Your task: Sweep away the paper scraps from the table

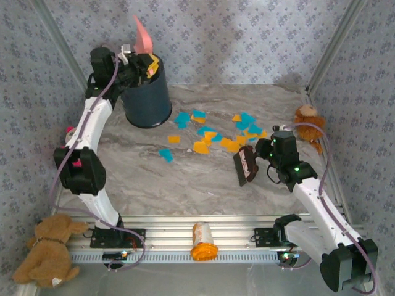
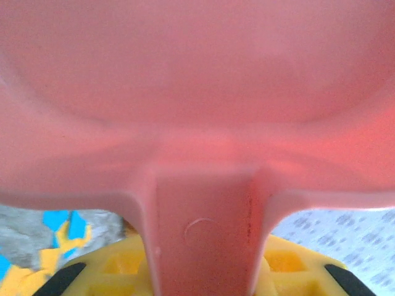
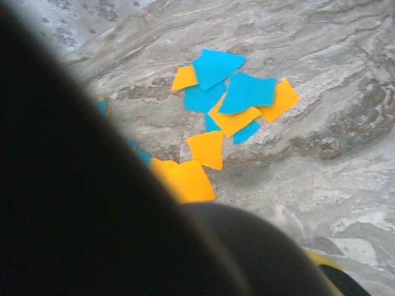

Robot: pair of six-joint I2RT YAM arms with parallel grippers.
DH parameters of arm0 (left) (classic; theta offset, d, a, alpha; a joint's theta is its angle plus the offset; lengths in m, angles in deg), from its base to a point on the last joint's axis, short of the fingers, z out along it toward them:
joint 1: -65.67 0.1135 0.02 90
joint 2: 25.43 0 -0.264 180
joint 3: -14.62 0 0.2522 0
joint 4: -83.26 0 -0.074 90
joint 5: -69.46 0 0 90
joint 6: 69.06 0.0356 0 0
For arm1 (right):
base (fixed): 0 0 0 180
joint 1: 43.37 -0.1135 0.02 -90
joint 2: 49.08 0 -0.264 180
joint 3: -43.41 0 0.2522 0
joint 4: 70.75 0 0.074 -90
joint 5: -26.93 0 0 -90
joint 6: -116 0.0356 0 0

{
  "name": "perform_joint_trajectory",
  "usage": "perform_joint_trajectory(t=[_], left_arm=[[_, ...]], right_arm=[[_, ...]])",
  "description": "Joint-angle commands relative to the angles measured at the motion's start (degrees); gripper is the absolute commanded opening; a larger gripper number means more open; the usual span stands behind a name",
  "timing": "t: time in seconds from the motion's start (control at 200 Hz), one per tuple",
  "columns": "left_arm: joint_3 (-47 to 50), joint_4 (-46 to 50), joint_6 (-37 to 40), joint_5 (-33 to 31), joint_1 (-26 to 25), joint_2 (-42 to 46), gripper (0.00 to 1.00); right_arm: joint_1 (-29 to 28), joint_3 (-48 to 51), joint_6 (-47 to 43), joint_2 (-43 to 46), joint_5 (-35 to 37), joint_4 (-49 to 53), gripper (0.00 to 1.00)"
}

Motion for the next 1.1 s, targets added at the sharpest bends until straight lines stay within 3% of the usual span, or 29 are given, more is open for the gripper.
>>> perform_joint_trajectory(t=[0.0, 0.24, 0.455, 0.899, 1.094], left_arm=[[-3.78, 18.58, 19.62, -0.98, -0.38, 3.84, 0.0], [-4.82, 40.56, 42.21, -8.69, -1.68, 9.61, 0.0], [3.61, 47.36, 55.82, -15.5, -3.17, 17.13, 0.0], [24.9, 42.26, 65.8, -31.85, -6.53, 29.88, 0.0], [28.62, 40.07, 66.58, -34.26, -7.18, 32.82, 0.0]], right_arm=[[-0.02, -2.06, 0.57, 0.1, -4.45, -4.38, 0.0], [-0.46, -3.06, 3.54, -5.72, -12.25, -13.12, 0.0], [-4.18, -8.15, 5.6, -15.87, -14.48, -20.45, 0.0], [-13.13, -22.97, 15.39, -39.55, -16.34, -32.15, 0.0], [-16.56, -31.49, 21.13, -50.55, -15.88, -36.03, 0.0]])
